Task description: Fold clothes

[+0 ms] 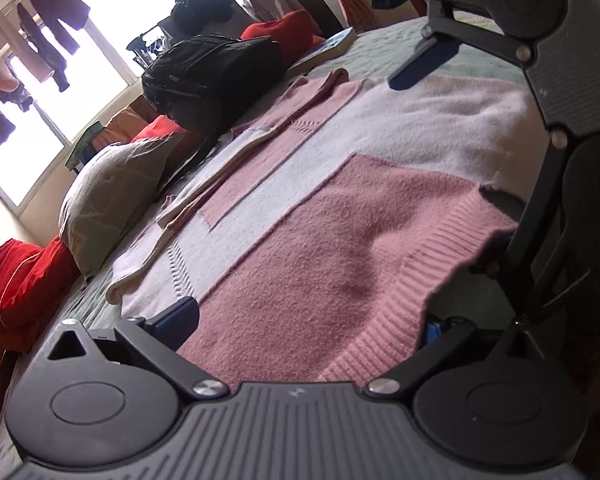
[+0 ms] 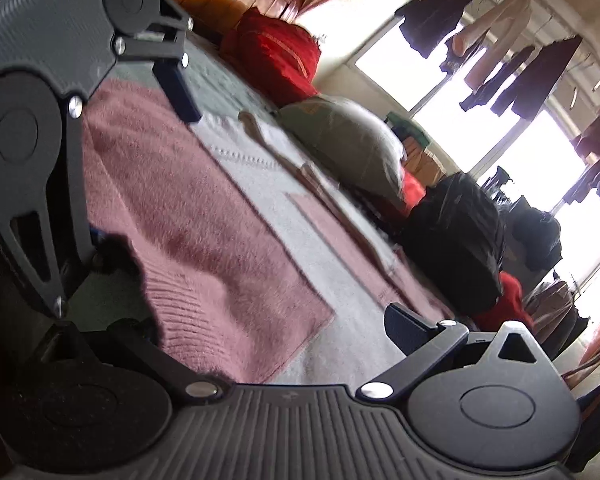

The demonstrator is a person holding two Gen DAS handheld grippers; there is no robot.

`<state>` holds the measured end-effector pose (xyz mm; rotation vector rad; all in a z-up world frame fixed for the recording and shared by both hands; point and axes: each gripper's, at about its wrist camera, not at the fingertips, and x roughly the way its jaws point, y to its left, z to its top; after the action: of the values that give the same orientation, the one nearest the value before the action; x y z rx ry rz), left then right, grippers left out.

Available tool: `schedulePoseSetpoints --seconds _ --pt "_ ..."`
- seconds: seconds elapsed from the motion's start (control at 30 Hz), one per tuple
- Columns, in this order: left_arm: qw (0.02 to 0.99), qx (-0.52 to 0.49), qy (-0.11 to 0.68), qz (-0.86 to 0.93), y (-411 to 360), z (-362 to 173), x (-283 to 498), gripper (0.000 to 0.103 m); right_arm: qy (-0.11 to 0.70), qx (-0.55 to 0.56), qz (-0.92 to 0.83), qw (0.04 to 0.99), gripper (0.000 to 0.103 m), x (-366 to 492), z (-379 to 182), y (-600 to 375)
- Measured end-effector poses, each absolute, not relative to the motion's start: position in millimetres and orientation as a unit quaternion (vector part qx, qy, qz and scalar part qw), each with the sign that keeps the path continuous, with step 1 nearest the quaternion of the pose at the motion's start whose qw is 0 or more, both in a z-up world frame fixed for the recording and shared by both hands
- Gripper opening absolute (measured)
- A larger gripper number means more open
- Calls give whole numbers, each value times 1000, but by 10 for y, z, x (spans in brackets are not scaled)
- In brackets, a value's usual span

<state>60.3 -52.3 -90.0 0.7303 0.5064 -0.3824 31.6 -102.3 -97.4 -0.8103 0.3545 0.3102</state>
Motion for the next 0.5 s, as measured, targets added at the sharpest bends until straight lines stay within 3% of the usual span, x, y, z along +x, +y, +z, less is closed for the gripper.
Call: schedulePoseSetpoints --seconds 0.5 --pt "879 373 253 -154 -296 -874 559 102 195 -378 98 900 103 381 -1022 -1428"
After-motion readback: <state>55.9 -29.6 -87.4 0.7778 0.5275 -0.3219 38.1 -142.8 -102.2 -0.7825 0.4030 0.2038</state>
